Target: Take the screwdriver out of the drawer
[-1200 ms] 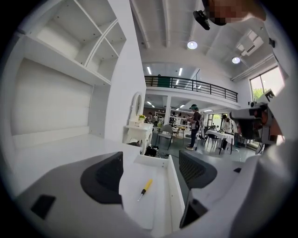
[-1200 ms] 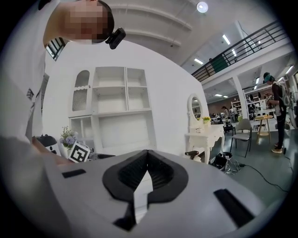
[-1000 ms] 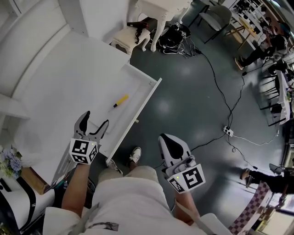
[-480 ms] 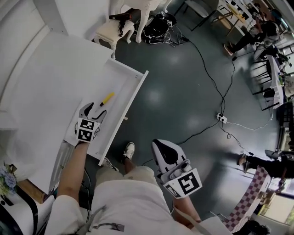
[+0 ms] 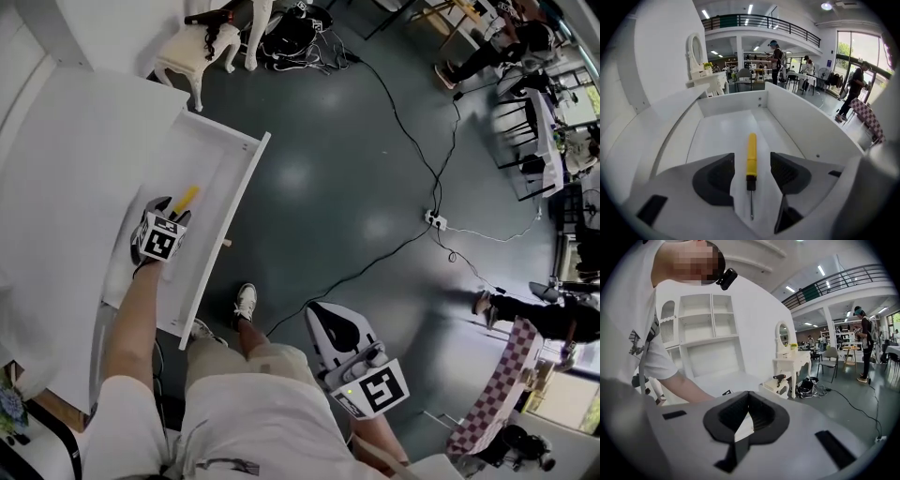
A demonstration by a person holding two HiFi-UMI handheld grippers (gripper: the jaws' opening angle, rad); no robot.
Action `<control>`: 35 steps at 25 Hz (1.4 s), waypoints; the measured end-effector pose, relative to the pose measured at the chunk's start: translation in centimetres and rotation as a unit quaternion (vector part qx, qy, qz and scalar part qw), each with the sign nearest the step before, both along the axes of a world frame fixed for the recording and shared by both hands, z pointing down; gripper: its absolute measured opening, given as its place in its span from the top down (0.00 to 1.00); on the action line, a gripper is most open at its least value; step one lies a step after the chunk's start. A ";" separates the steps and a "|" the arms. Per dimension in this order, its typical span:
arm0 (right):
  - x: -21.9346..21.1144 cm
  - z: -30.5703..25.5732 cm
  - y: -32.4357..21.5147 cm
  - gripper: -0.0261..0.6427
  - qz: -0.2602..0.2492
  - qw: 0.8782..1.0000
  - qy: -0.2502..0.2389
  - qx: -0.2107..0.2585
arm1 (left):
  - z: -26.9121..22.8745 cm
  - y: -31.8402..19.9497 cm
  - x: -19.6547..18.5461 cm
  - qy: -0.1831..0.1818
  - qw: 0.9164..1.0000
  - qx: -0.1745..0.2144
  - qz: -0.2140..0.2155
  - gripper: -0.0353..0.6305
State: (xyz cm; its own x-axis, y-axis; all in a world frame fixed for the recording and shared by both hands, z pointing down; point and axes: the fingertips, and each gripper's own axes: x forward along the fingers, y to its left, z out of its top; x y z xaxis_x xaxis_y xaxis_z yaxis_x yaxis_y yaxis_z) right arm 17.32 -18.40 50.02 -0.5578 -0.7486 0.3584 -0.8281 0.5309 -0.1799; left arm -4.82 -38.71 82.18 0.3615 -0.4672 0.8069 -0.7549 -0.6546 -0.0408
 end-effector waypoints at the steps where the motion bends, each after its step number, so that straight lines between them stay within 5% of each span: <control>1: 0.3 0.3 -0.1 0.94 0.002 1.000 0.001 -0.003 | 0.5 -0.2 0.1 -0.003 1.000 -0.004 0.001 0.58; 9: 0.7 1.3 -0.4 0.94 0.003 1.000 -0.005 -0.012 | 3.3 -1.0 0.8 -0.008 0.999 -0.045 0.008 0.60; 14: 1.7 1.0 0.1 0.94 0.008 1.000 -0.011 -0.011 | 3.0 -0.9 -0.5 0.018 0.995 -0.071 -0.065 0.76; 20: 2.4 1.4 0.8 0.94 0.005 1.000 -0.017 -0.011 | 3.1 0.8 -0.3 -0.008 0.995 -0.090 -0.045 0.82; 27: 1.7 0.8 0.7 0.94 -0.018 0.999 -0.034 0.005 | -1.3 2.2 -0.1 0.028 0.997 -0.034 -0.069 0.82; 35: -1.7 -1.7 0.0 0.94 -0.076 0.995 -0.059 0.035 | -10.0 4.9 -2.2 0.096 0.987 0.030 -0.127 0.82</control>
